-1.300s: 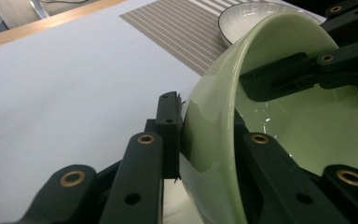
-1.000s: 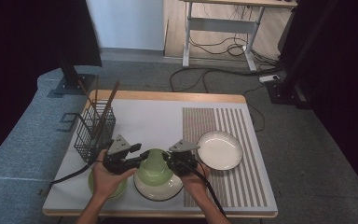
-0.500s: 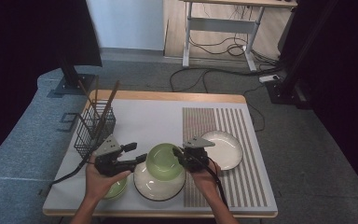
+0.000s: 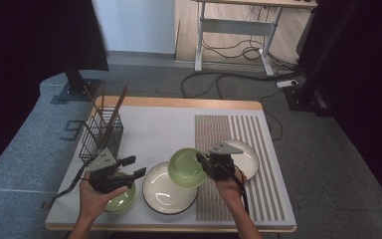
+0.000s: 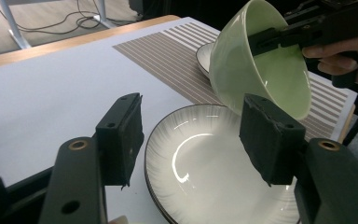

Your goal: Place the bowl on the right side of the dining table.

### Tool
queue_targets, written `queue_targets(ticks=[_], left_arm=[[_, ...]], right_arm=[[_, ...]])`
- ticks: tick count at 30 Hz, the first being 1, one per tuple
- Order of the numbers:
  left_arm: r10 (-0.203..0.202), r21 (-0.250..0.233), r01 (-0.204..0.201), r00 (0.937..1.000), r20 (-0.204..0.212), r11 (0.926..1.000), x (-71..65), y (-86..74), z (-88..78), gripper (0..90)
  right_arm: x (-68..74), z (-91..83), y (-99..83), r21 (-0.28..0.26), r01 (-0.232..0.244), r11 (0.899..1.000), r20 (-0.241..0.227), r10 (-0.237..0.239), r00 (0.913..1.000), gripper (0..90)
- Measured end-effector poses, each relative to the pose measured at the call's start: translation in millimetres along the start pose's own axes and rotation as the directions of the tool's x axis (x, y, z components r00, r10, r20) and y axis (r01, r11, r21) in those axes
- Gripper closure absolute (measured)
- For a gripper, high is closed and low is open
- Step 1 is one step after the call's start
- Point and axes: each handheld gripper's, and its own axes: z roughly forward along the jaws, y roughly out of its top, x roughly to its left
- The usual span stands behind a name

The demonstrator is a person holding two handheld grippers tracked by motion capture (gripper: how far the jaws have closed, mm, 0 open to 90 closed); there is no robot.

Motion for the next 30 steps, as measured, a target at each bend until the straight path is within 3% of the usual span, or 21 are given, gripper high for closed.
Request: queue_targets(ticks=[7,12,30], left_arm=[[-0.005,0.026,0.005,0.9999,-0.013,0.9997,3.8,-10.4,-4.8,38.1],[-0.021,0.036,0.02,0.9994,0.027,0.9992,5.7,-10.6,-8.0,36.5],[-0.003,0.067,0.003,1.0,0.006,0.9977,12.2,-10.9,-10.5,36.5]], right_arm=[[-7.3,0.2,-3.8,0.013,0.004,1.0,0.012,-0.004,0.9999,84.0],[-9.6,0.7,-5.4,0.02,0.008,1.0,0.019,-0.008,0.9998,84.0],[-39.5,-17.9,-7.4,-0.015,-0.061,0.998,0.075,0.061,0.9953,83.9]])
